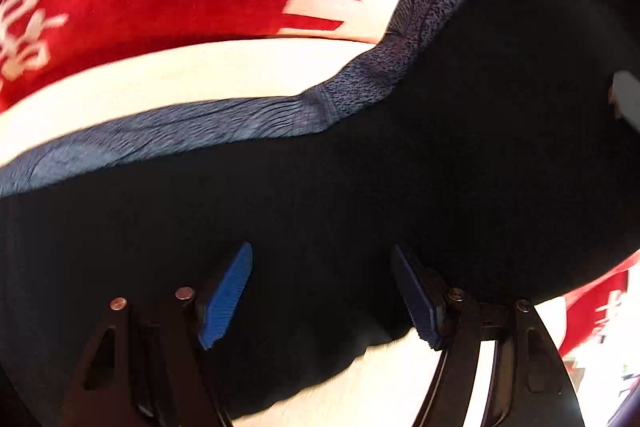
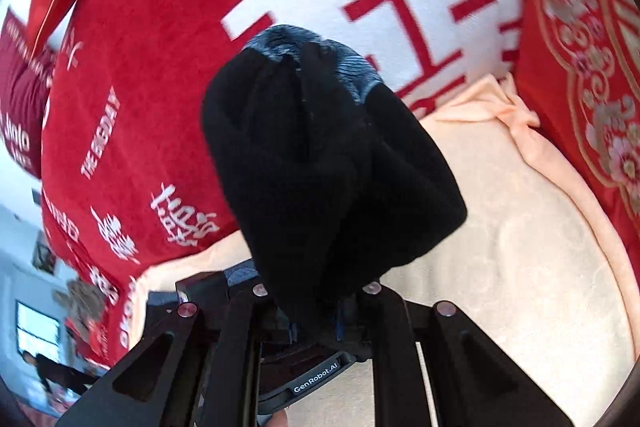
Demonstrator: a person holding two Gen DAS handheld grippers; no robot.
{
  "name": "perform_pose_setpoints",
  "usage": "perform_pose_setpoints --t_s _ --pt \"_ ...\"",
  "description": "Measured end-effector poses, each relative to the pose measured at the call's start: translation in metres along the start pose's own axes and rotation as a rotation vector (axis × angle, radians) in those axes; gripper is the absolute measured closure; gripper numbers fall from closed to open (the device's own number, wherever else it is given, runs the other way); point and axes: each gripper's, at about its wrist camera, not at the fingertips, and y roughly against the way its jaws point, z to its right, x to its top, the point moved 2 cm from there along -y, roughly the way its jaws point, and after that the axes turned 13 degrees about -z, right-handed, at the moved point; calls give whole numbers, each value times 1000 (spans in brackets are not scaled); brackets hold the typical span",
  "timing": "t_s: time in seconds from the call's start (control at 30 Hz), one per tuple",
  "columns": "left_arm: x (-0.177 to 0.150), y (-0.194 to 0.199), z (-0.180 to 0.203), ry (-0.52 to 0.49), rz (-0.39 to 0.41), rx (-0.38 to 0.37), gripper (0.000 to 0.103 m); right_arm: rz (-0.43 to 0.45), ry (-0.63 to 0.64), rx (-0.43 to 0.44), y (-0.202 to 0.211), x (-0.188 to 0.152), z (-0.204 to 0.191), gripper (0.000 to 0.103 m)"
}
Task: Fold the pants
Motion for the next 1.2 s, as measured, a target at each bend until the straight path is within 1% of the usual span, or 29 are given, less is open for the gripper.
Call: perform_pose_setpoints --t_s 0.03,0.13,0.17,0.2,0.27,0.37,0.47,0.53,0.57,0.6,0.63,0.7,0.73,0.77,0.8,0.83,0.87,0.9,0.93,0.97,1.03,1.1,1.13,1.2 --pt "-4 8 -10 17 -1 -7 30 -3 20 -21 -1 -2 -8 89" --pt "-22 39 -46 47 12 20 30 -19 106 -127 -12 -14 -44 86" --pt "-29 51 -62 59 19 34 27 -23 134 -158 -17 -18 -54 86" --pt "-34 60 -75 71 24 46 18 -35 170 -195 -27 -24 -68 86" --pt "-47 84 -108 96 52 77 17 -66 225 -247 -48 -34 -92 84" --pt "-62 108 -155 129 64 141 17 -128 326 -350 -95 -58 -128 81" --pt "-76 119 -202 178 48 191 17 -211 443 -489 -150 -93 -154 76" --pt "-84 124 -229 205 34 223 17 -243 510 -595 -175 -111 -164 72" --pt "-89 126 -241 214 30 235 17 -243 569 -666 -182 -123 -171 68" --pt "-92 130 -252 222 29 250 17 -231 616 -696 -182 -131 -178 60" --pt "-100 134 -261 226 30 254 17 -210 668 -706 -177 -140 -186 54" --pt "-107 141 -272 233 25 255 17 -199 758 -684 -165 -157 -199 45" --pt "-109 145 -274 234 20 247 17 -204 787 -669 -158 -163 -202 44" --pt "-110 149 -275 232 17 229 17 -225 795 -618 -147 -169 -203 44" --pt "-111 155 -273 221 18 209 17 -247 767 -570 -140 -168 -200 44" --pt "-112 165 -276 208 20 192 17 -279 701 -499 -132 -164 -193 44" --pt "-113 171 -265 179 22 169 17 -311 599 -403 -123 -155 -183 44" --pt "-112 174 -257 152 24 154 17 -331 464 -294 -114 -144 -169 44" --pt "-105 171 -241 115 21 137 17 -339 345 -206 -108 -135 -155 44" --pt "-103 170 -232 88 15 123 17 -346 172 -84 -102 -122 -131 44" --pt "-101 161 -214 50 -3 102 17 -363 -86 98 -105 -111 -95 44" --pt "-102 148 -199 20 -28 99 17 -358 -274 235 -110 -109 -69 44" --pt "-99 145 -195 16 -38 100 17 -358 -327 280 -114 -107 -62 44" --pt "-103 135 -193 21 -63 98 17 -380 -359 327 -125 -109 -60 44"
